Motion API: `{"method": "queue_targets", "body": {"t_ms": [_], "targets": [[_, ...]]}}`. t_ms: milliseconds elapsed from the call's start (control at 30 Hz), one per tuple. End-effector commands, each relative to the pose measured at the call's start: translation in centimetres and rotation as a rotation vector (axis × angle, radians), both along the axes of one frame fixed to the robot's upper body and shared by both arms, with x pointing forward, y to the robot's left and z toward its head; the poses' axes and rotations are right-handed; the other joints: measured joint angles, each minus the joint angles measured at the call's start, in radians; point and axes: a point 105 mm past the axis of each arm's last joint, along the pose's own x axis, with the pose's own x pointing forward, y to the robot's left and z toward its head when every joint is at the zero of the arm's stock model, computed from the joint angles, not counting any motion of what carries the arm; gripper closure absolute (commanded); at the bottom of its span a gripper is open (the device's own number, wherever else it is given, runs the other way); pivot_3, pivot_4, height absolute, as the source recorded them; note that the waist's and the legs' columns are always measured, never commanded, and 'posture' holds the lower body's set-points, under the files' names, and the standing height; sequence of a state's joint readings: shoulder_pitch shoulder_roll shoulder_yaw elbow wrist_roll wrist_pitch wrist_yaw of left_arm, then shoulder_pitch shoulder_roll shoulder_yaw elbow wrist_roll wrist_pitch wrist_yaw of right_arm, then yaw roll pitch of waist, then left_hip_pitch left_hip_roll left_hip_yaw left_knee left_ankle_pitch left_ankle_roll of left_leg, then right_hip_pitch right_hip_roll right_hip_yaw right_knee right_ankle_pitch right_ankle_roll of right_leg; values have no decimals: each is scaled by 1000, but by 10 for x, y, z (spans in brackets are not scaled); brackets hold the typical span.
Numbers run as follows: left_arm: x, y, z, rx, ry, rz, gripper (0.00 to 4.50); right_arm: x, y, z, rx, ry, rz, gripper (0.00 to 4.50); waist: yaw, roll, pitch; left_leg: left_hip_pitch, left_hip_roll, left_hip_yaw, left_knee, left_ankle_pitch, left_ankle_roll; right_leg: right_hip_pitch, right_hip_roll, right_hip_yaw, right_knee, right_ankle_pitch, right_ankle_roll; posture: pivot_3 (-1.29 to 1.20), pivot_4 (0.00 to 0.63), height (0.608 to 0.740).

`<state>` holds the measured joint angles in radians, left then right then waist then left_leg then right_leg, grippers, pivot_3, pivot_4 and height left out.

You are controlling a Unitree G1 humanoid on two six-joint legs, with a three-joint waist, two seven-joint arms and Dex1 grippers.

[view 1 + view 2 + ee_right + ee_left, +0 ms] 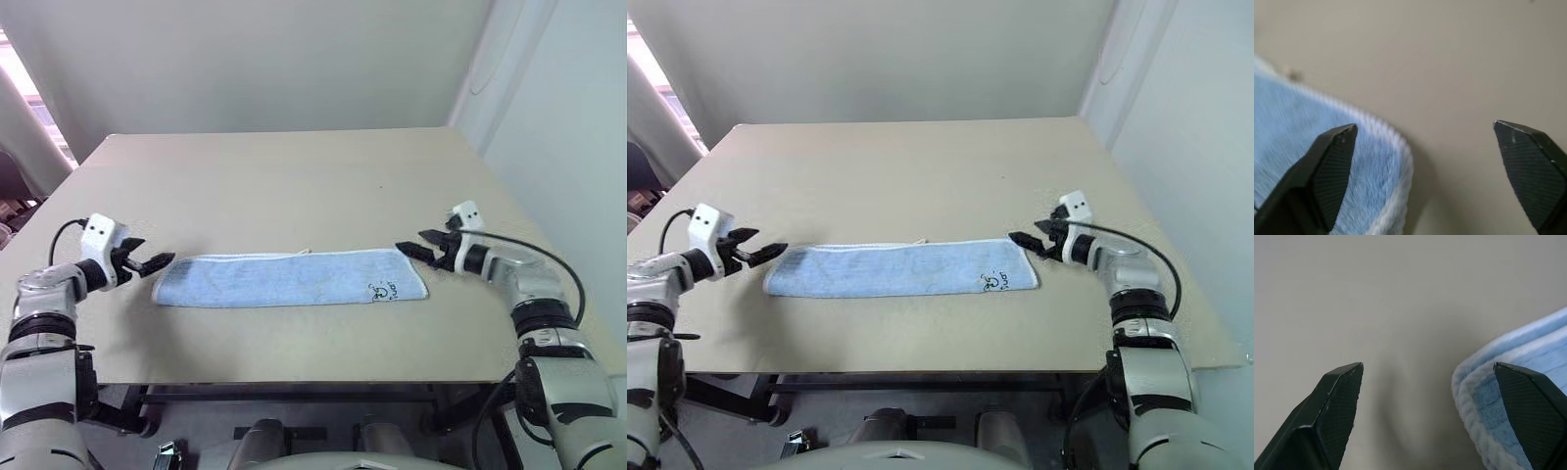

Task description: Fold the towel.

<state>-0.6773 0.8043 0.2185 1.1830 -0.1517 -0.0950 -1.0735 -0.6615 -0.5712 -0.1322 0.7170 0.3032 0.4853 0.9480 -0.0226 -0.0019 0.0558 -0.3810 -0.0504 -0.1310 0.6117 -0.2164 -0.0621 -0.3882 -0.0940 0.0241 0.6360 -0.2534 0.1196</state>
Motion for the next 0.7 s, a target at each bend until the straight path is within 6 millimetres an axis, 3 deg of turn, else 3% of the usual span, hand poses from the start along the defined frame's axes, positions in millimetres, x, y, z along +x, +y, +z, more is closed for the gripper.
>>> {"method": "queue_targets", "body": {"t_ms": [33, 133, 267, 400, 567, 700], "targets": [[-2, -1, 33, -45, -107, -75, 0, -2, -3, 44, 206, 48, -11, 17, 1, 0, 0, 0, 0, 0, 0, 0, 0, 0, 0, 0, 0, 0, -1, 0, 0, 731], [-8, -9, 36, -66, -109, -131, 0, -15, -2, 50, 326, 195, 6, 17, 2, 0, 0, 0, 0, 0, 0, 0, 0, 0, 0, 0, 0, 1, -3, 0, 0, 731], [-28, -40, 32, -107, -88, -282, 0, -44, -6, 63, 587, 452, 54, 17, 2, 1, 0, -2, 0, 0, 0, 0, 0, -2, -1, 1, -1, -1, -7, 0, 0, 731], [-41, -62, 26, -134, -67, -320, 0, -68, -1, 59, 641, 537, 98, 17, 5, 0, 0, -6, 1, 0, 0, 0, 0, -4, -1, 1, -2, -1, -7, 0, 0, 731], [-48, -81, 7, -154, -18, -340, 0, -99, 30, 29, 683, 658, 207, 17, 5, 0, 0, -5, 1, 1, 1, 0, 0, -3, -1, 0, -2, -1, -7, 0, 0, 731], [-47, -93, 2, -166, -6, -363, 0, -110, 44, 11, 679, 696, 202, 17, 4, 0, 0, -5, 1, 2, 3, 0, 0, -3, -1, 1, -2, -2, -4, 0, 0, 731]]}}
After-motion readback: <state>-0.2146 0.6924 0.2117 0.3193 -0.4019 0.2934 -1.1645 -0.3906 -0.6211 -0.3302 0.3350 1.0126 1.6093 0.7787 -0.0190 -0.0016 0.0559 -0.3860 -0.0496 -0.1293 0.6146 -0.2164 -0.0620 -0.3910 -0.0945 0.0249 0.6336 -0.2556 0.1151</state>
